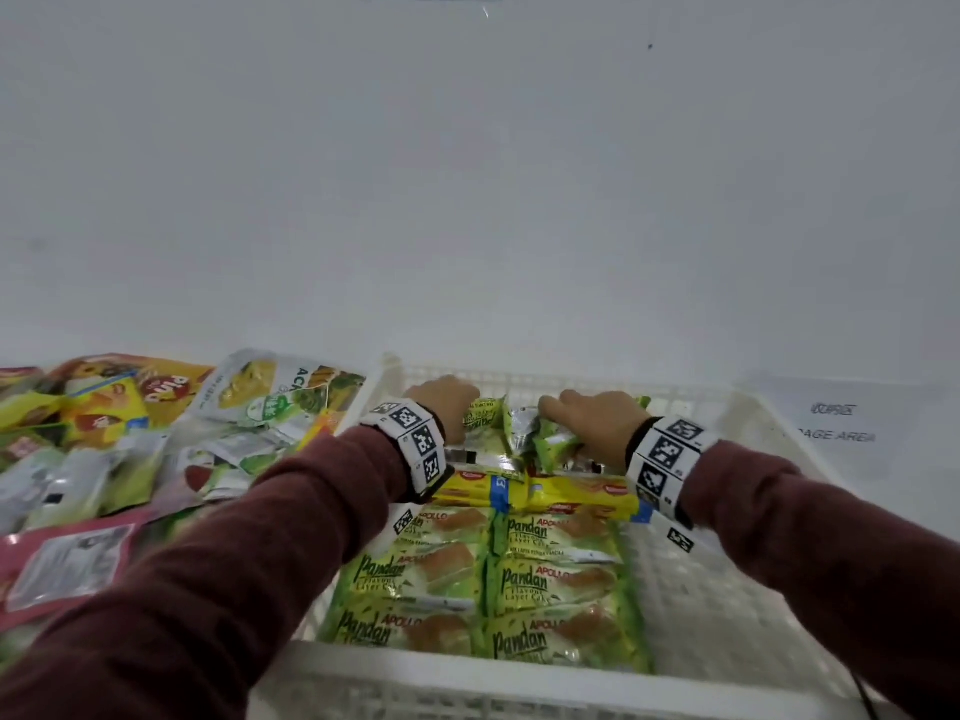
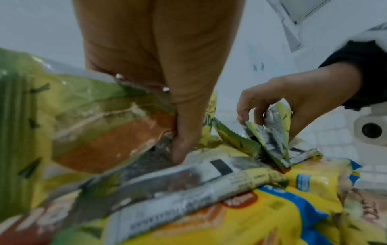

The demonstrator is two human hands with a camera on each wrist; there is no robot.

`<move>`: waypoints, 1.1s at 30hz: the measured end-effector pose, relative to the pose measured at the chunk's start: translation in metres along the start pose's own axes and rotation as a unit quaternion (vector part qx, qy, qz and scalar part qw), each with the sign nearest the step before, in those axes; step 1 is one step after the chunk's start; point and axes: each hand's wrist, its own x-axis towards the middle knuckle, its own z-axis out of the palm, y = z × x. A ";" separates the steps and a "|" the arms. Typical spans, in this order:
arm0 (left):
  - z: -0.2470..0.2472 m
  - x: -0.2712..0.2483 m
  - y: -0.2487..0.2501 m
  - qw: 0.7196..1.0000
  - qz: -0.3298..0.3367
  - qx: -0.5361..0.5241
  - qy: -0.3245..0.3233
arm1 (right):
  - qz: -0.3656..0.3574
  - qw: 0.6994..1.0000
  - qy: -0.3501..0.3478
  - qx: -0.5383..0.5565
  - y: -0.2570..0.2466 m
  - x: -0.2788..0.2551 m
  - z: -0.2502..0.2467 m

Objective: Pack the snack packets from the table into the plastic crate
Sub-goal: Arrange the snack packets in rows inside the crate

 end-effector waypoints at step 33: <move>-0.038 -0.028 -0.005 0.863 -0.033 -0.497 -0.082 | -0.049 0.799 0.003 0.600 0.039 -0.040 -0.017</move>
